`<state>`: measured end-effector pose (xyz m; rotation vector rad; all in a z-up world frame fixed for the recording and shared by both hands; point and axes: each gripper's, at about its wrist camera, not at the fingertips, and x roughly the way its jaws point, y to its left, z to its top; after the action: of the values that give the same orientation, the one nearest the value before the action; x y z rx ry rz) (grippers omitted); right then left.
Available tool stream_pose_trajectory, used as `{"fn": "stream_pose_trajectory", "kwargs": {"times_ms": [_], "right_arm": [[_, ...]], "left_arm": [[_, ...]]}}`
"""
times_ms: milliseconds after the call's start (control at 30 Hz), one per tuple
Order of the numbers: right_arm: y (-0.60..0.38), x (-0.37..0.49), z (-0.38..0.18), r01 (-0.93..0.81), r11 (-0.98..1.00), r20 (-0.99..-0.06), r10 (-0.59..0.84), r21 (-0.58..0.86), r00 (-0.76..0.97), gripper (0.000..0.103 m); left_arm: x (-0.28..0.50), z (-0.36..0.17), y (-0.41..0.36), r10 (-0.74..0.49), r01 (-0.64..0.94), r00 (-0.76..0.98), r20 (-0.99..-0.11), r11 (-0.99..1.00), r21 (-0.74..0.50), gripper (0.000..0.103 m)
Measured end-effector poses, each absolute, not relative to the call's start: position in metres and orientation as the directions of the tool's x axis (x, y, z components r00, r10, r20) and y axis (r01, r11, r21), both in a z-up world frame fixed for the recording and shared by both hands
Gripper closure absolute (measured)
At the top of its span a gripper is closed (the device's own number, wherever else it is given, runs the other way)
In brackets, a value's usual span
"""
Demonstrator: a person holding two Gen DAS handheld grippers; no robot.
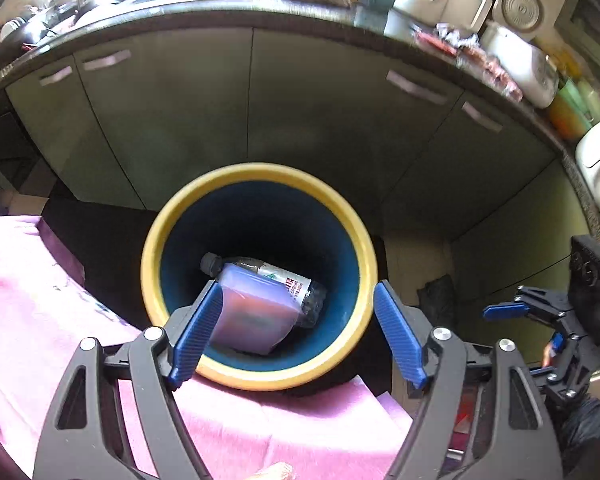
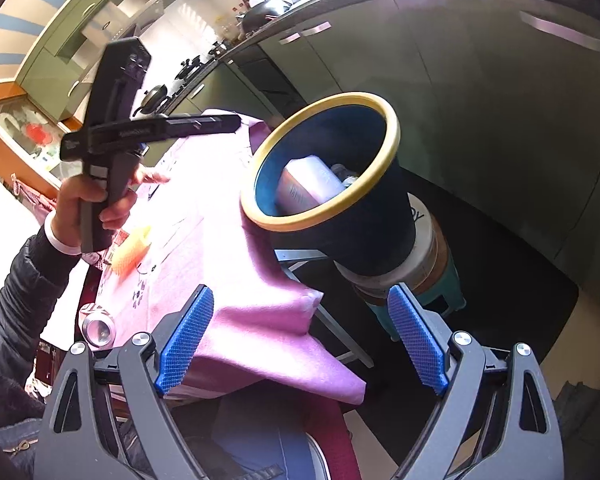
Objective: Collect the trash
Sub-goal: 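Move both tools back toward the table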
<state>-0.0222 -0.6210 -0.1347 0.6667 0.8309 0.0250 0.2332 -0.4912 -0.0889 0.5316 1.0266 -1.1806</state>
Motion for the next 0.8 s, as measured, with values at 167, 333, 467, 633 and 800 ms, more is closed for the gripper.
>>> {"fn": "stream_pose_trajectory", "kwargs": {"times_ms": [167, 333, 467, 633, 800], "right_arm": [[-0.613, -0.018, -0.128, 0.195, 0.806, -0.657, 0.286, 0.559, 0.697, 0.014], [-0.589, 0.003, -0.118, 0.100, 0.838, -0.653, 0.337, 0.536, 0.679, 0.012], [-0.559, 0.026, -0.109, 0.001, 0.857, -0.655, 0.393, 0.516, 0.645, 0.011], [-0.498, 0.061, -0.097, -0.162, 0.864, -0.667, 0.475, 0.476, 0.574, 0.011], [-0.419, 0.091, -0.086, -0.327, 0.841, -0.688, 0.541, 0.431, 0.484, 0.011]], "left_arm": [[0.229, -0.032, -0.442, -0.596, 0.912, 0.085, -0.798, 0.369, -0.179, 0.030], [0.214, 0.033, -0.345, -0.706, 0.879, 0.217, -0.674, 0.442, -0.180, 0.026], [0.193, 0.066, -0.252, -0.736, 0.814, 0.378, -0.562, 0.554, -0.178, 0.011], [0.157, 0.073, -0.151, -0.679, 0.694, 0.544, -0.492, 0.694, -0.190, 0.007], [0.122, 0.058, -0.075, -0.593, 0.581, 0.660, -0.461, 0.792, -0.188, 0.007]]}}
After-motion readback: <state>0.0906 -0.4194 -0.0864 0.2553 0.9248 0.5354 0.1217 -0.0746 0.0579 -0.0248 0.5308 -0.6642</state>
